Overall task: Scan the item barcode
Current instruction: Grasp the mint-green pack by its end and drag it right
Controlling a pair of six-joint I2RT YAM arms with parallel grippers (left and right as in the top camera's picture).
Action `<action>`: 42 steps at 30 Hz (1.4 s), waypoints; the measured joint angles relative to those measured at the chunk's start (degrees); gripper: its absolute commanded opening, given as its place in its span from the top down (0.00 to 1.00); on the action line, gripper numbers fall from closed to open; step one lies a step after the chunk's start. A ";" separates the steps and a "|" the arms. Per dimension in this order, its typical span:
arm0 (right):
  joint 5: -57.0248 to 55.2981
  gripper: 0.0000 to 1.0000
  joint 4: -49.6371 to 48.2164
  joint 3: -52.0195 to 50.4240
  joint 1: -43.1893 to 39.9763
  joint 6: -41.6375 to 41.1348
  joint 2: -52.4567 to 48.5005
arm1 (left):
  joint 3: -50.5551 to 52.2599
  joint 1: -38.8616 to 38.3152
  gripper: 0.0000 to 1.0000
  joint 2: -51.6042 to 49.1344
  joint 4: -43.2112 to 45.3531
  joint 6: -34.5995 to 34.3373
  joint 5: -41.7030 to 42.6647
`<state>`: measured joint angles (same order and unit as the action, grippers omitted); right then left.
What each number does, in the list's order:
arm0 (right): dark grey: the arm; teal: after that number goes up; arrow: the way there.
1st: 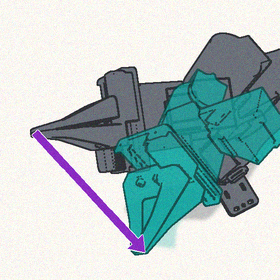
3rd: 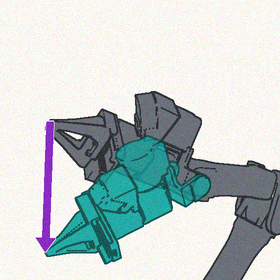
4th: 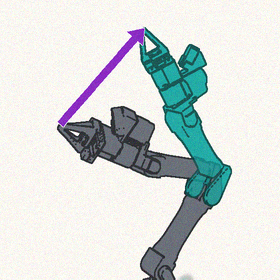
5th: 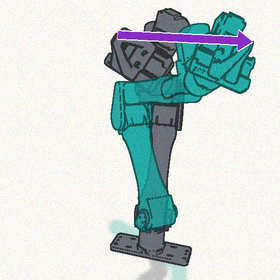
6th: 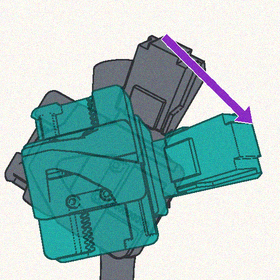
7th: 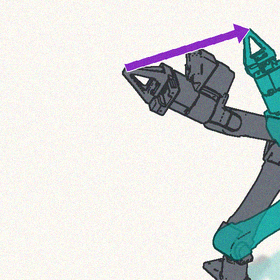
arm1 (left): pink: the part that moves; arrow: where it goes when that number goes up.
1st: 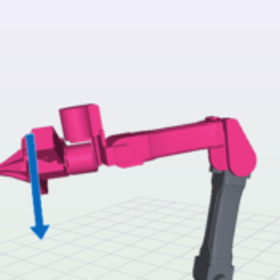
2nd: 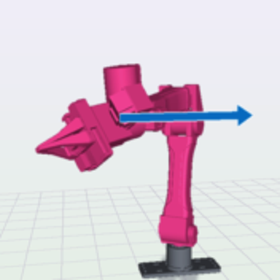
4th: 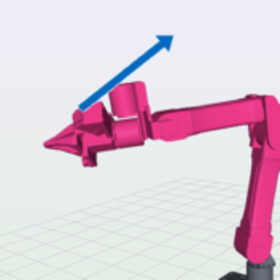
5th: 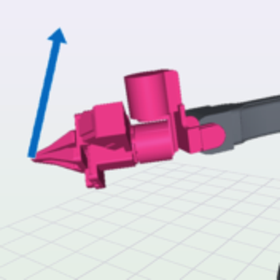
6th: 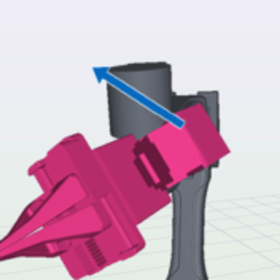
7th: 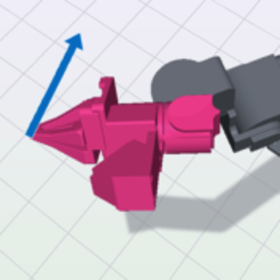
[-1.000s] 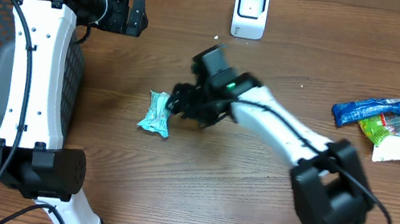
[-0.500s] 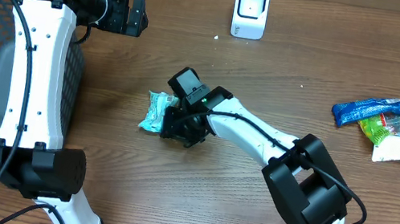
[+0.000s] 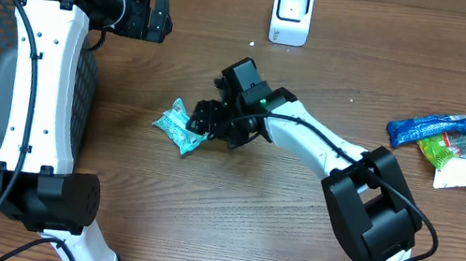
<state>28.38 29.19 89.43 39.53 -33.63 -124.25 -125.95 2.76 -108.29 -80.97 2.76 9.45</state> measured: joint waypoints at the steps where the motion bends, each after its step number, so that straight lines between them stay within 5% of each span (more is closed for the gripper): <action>1: -0.13 0.23 -0.70 0.00 0.15 0.11 0.00 | 0.00 0.00 0.00 0.00 0.02 0.00 0.00; 11: -7.54 0.31 0.59 -0.02 2.54 -1.27 -0.13 | 0.00 0.00 0.00 0.00 0.00 0.00 0.02; 23: -12.26 0.95 -0.09 -0.02 5.64 -6.93 -1.90 | 0.00 0.00 0.01 0.00 0.00 0.00 0.00; 32: -9.01 0.94 6.97 0.70 1.55 -4.00 -1.31 | 0.00 0.00 0.00 0.00 0.00 0.00 0.02; 35: -7.54 0.87 13.27 1.68 -2.64 3.28 -0.74 | 0.00 0.00 0.00 0.00 0.02 0.00 0.00; 38: -6.58 0.96 18.62 3.13 -7.30 13.00 -0.63 | 0.00 0.00 0.00 0.00 0.00 0.00 0.00; 42: -5.75 0.96 21.57 4.79 -13.73 25.51 -0.63 | 0.02 0.00 0.01 0.00 0.00 0.00 0.00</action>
<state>22.63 50.76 94.21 25.80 -8.12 -124.88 -125.93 2.76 -108.29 -80.97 2.76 9.45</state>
